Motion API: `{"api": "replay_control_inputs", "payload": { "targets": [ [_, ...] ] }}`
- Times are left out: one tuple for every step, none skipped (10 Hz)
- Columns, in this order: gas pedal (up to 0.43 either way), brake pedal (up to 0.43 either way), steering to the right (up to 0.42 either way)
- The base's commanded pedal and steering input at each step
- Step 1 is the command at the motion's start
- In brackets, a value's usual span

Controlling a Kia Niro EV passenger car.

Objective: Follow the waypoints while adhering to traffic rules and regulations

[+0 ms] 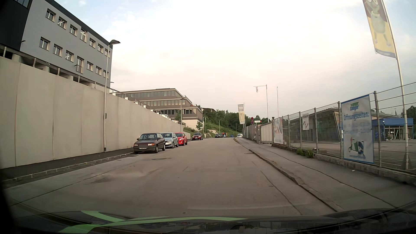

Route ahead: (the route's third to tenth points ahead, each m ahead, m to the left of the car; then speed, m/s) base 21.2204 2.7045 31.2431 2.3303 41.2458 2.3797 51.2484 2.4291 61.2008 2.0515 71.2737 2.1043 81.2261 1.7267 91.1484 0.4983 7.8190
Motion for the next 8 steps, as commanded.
{"api": "replay_control_inputs", "payload": {
  "targets": [
    [0.098, 0.0, -0.003],
    [0.098, 0.0, -0.003],
    [0.11, 0.0, -0.003],
    [0.11, 0.0, -0.003],
    [0.11, 0.0, -0.003],
    [0.11, 0.0, -0.003],
    [0.118, 0.0, -0.003],
    [0.118, 0.0, -0.003]
  ]
}}
